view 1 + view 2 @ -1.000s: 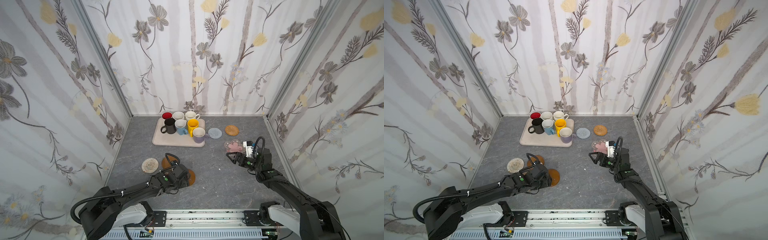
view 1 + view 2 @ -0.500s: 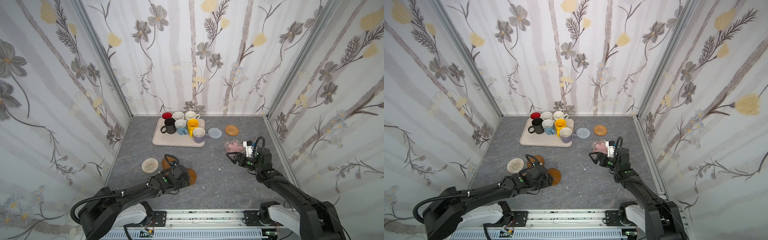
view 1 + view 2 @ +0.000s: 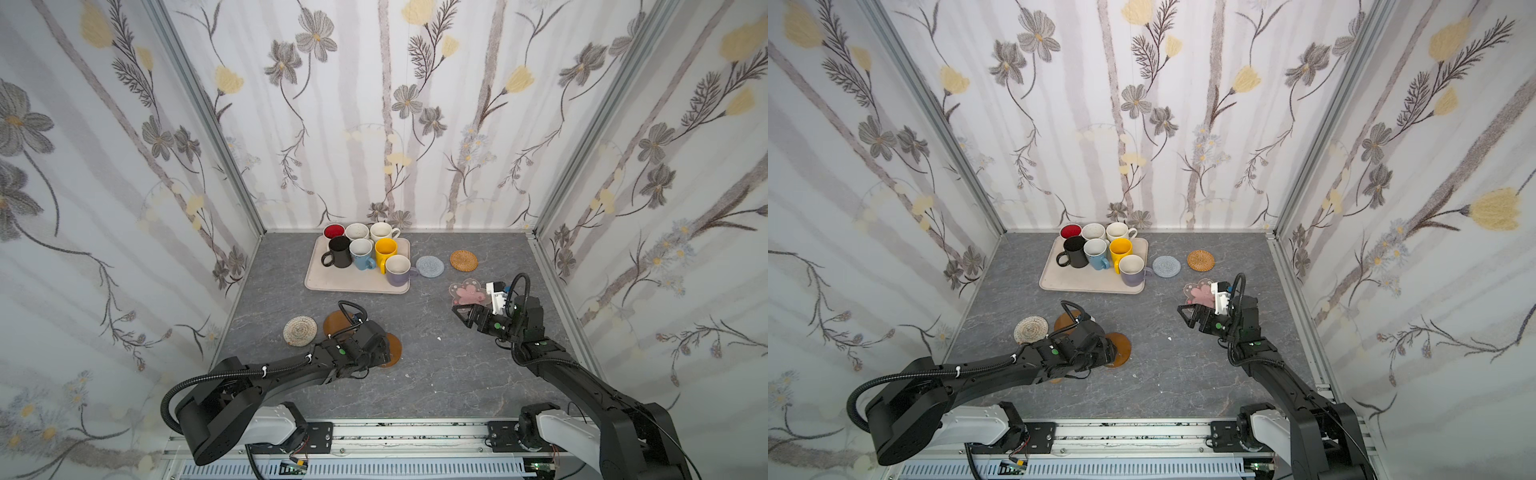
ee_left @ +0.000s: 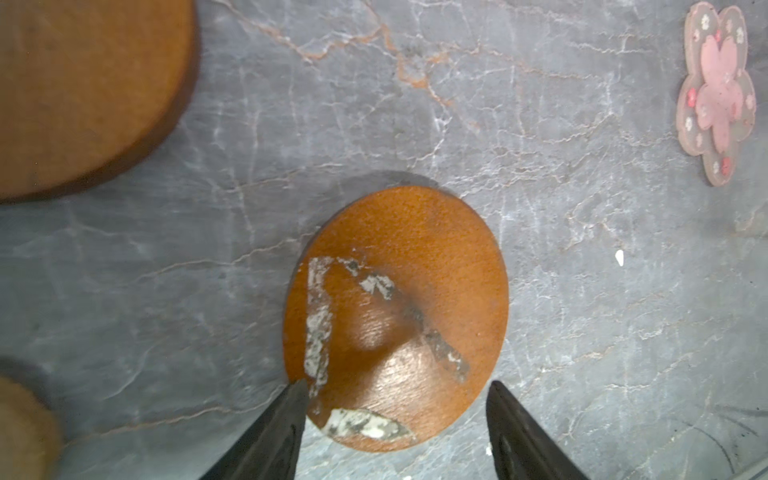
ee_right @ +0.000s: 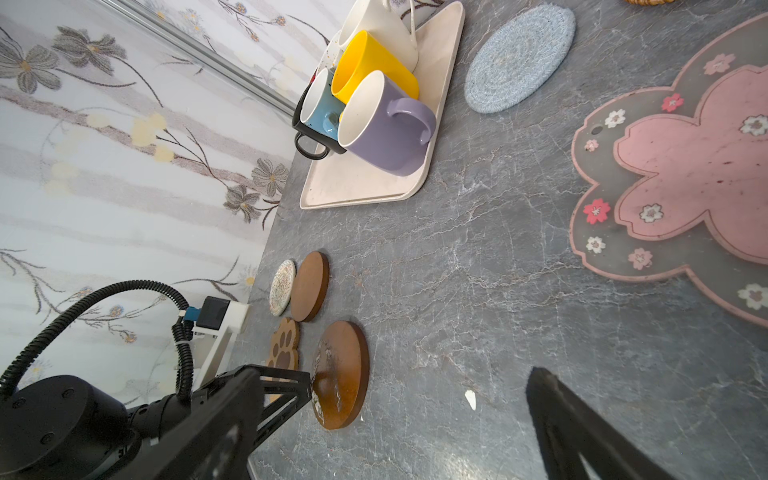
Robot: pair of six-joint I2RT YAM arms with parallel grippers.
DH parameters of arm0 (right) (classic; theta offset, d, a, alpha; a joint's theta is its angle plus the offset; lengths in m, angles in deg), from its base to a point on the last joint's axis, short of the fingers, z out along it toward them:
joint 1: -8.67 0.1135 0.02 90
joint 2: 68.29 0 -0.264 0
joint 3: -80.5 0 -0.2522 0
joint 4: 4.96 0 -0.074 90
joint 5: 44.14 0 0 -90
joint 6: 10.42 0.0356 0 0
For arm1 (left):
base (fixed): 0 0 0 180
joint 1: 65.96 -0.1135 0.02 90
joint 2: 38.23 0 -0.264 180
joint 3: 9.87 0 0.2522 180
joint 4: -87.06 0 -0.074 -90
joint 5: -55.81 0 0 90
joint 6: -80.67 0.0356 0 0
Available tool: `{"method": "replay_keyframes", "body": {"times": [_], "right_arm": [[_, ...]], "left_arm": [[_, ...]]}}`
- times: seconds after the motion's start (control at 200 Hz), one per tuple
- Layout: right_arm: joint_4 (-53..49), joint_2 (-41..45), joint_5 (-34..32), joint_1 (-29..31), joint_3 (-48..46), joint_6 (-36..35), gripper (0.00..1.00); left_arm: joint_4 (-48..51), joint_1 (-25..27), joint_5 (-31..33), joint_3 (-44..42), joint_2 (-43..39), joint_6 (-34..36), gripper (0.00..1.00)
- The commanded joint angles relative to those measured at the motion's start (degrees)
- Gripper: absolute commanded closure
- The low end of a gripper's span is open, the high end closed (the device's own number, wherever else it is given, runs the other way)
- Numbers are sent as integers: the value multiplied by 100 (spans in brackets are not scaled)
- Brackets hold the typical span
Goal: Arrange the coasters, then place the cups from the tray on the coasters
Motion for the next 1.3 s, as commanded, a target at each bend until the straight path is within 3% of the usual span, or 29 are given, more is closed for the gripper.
{"method": "replay_keyframes", "body": {"times": [0.0,0.779,1.139,1.294], "right_arm": [[240,25,103,4,10,-6,0],[225,376,88,-14,-106,71,0],[123,529,-161,28,-386,207,0],[284,691,-546,501,-634,563,0]], "left_arm": [[-477,58,22,191,232,-102,30],[-1168,396,-177,2502,2477,-74,30],[-1199,367,-90,2372,2049,92,21],[-1186,244,14,2000,1465,194,15]]}}
